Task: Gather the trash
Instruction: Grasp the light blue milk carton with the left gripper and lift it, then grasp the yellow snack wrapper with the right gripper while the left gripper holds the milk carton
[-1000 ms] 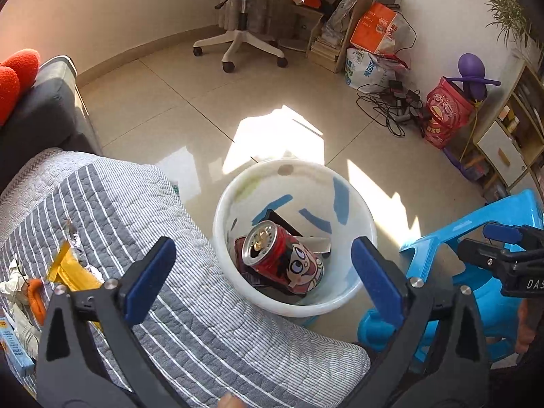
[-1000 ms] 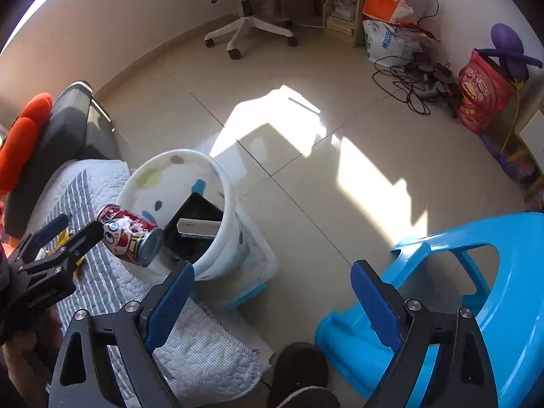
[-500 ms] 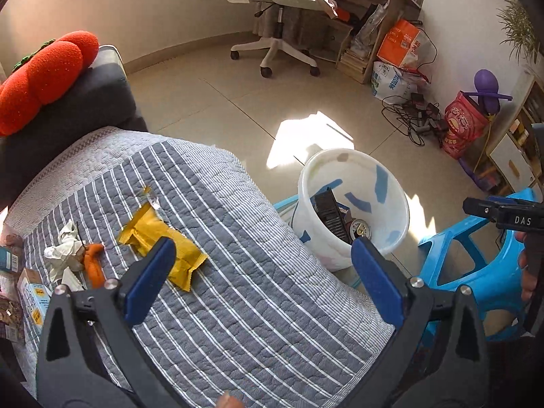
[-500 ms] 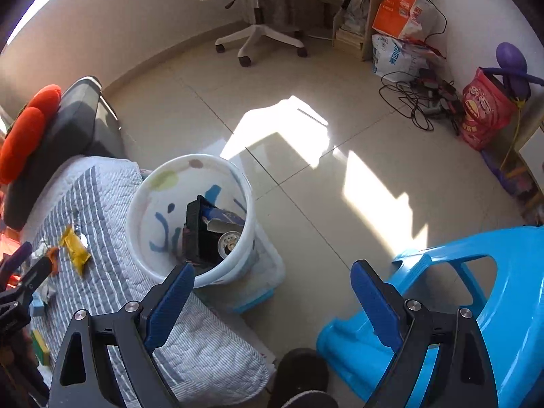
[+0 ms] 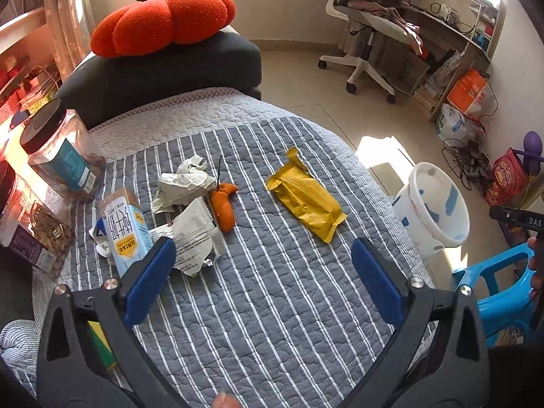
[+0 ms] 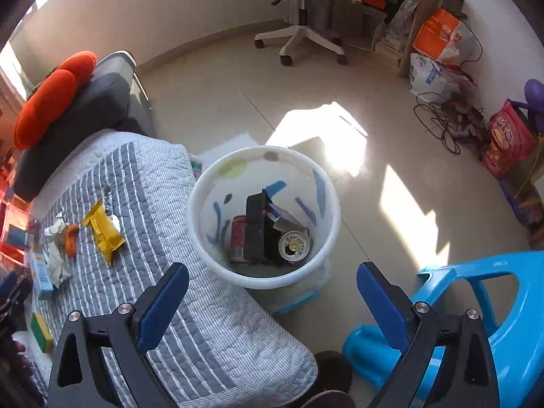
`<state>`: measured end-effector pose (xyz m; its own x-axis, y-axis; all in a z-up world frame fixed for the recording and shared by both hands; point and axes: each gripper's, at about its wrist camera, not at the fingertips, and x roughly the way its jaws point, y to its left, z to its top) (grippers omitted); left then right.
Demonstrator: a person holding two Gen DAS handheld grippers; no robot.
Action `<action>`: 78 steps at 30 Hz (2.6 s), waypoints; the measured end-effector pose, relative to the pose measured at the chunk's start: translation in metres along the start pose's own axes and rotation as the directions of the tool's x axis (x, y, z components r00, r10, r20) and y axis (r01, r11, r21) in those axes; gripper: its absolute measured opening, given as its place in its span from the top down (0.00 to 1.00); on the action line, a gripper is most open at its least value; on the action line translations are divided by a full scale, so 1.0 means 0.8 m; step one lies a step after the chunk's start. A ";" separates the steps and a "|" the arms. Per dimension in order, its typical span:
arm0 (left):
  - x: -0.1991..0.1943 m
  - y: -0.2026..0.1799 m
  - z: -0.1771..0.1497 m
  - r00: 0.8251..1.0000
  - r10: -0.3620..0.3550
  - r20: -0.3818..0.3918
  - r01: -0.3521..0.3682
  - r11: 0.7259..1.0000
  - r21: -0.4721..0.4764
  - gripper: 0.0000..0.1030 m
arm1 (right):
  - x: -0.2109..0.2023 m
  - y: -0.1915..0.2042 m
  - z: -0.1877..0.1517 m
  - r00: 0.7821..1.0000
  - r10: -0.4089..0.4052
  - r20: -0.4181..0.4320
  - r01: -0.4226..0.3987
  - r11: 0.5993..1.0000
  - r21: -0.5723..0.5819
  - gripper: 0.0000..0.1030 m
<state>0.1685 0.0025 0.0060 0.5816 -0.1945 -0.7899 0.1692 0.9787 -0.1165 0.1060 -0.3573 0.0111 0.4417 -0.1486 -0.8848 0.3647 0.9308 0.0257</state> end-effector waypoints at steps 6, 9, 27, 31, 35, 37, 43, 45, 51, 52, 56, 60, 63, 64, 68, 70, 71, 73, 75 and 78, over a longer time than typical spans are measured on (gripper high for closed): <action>-0.010 0.067 -0.009 0.998 0.056 -0.012 -0.057 0.994 -0.090 0.01 | 0.013 0.070 0.002 1.000 0.005 -0.013 -0.006 0.996 -0.088 0.03; -0.008 0.099 -0.016 0.993 0.106 -0.044 -0.111 0.984 -0.140 0.01 | 0.020 0.100 0.001 1.000 0.012 -0.022 -0.014 0.993 -0.114 0.02; 0.086 0.173 -0.025 0.969 0.056 -0.241 -0.150 0.909 -0.390 0.17 | 0.068 0.212 -0.011 0.997 0.003 -0.083 -0.022 0.973 -0.229 0.02; 0.099 0.178 -0.022 0.973 0.039 -0.228 -0.131 0.905 -0.405 0.22 | 0.076 0.223 -0.013 0.996 0.002 -0.094 -0.025 0.969 -0.247 0.02; 0.111 0.181 -0.023 0.970 -0.006 -0.243 -0.096 0.910 -0.404 0.41 | 0.082 0.230 -0.013 0.995 -0.004 -0.102 -0.023 0.964 -0.264 0.02; 0.111 0.181 -0.022 0.968 -0.033 -0.248 -0.074 0.910 -0.409 0.47 | 0.085 0.231 -0.012 0.994 -0.010 -0.106 -0.019 0.963 -0.268 0.02; 0.082 0.172 -0.020 0.973 -0.067 -0.219 -0.019 0.929 -0.369 0.47 | 0.095 0.236 -0.010 0.992 -0.016 -0.127 -0.019 0.963 -0.270 0.02; 0.068 0.170 -0.019 0.978 -0.061 -0.198 -0.011 0.939 -0.343 0.47 | 0.100 0.239 -0.009 0.991 -0.022 -0.135 -0.016 0.963 -0.269 0.02; 0.038 0.176 -0.024 0.984 -0.069 -0.163 0.015 0.950 -0.310 0.47 | 0.115 0.248 0.000 0.989 -0.018 -0.144 -0.022 0.962 -0.272 0.02; 0.036 0.177 -0.024 0.985 -0.065 -0.159 0.014 0.953 -0.301 0.47 | 0.118 0.250 0.001 0.990 -0.015 -0.143 -0.026 0.961 -0.275 0.02; 0.027 0.178 -0.026 0.988 -0.051 -0.148 0.008 0.960 -0.280 0.47 | 0.136 0.270 0.002 0.988 0.004 -0.153 -0.051 0.951 -0.304 0.02; 0.021 0.183 -0.031 0.988 -0.051 -0.143 0.009 0.960 -0.279 0.47 | 0.155 0.299 0.000 0.988 0.017 -0.154 -0.072 0.931 -0.358 0.03; 0.016 0.186 -0.034 0.988 -0.053 -0.143 0.010 0.959 -0.282 0.47 | 0.168 0.321 -0.003 0.988 0.014 -0.155 -0.076 0.913 -0.402 0.03; 0.016 0.188 -0.034 0.988 -0.051 -0.143 0.008 0.959 -0.283 0.47 | 0.172 0.326 -0.003 0.988 0.012 -0.154 -0.075 0.910 -0.409 0.03; 0.015 0.194 -0.034 0.988 -0.048 -0.146 0.003 0.956 -0.293 0.47 | 0.192 0.344 -0.007 0.988 0.001 -0.155 -0.068 0.902 -0.426 0.06; 0.015 0.195 -0.035 0.988 -0.049 -0.150 0.002 0.955 -0.297 0.47 | 0.202 0.350 -0.010 0.987 -0.020 -0.157 -0.053 0.895 -0.443 0.07; 0.016 0.194 -0.034 0.987 -0.052 -0.150 0.004 0.954 -0.299 0.47 | 0.203 0.351 -0.011 0.988 -0.027 -0.155 -0.046 0.890 -0.453 0.10; 0.016 0.191 -0.034 0.987 -0.057 -0.151 0.010 0.955 -0.295 0.47 | 0.208 0.354 -0.014 0.988 -0.027 -0.150 -0.047 0.882 -0.470 0.21; 0.017 0.185 -0.033 0.987 -0.060 -0.152 0.014 0.957 -0.288 0.47 | 0.209 0.354 -0.014 0.987 0.001 -0.160 -0.076 0.883 -0.463 0.34; 0.019 0.178 -0.031 0.986 -0.066 -0.153 0.021 0.960 -0.280 0.47 | 0.206 0.353 -0.013 0.986 0.019 -0.165 -0.094 0.882 -0.461 0.52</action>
<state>0.1814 0.1405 -0.0373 0.4408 -0.2461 -0.8632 -0.0487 0.9537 -0.2968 0.2736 -0.1159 -0.1324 0.3072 -0.0738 -0.9488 -0.0980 0.9892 -0.1086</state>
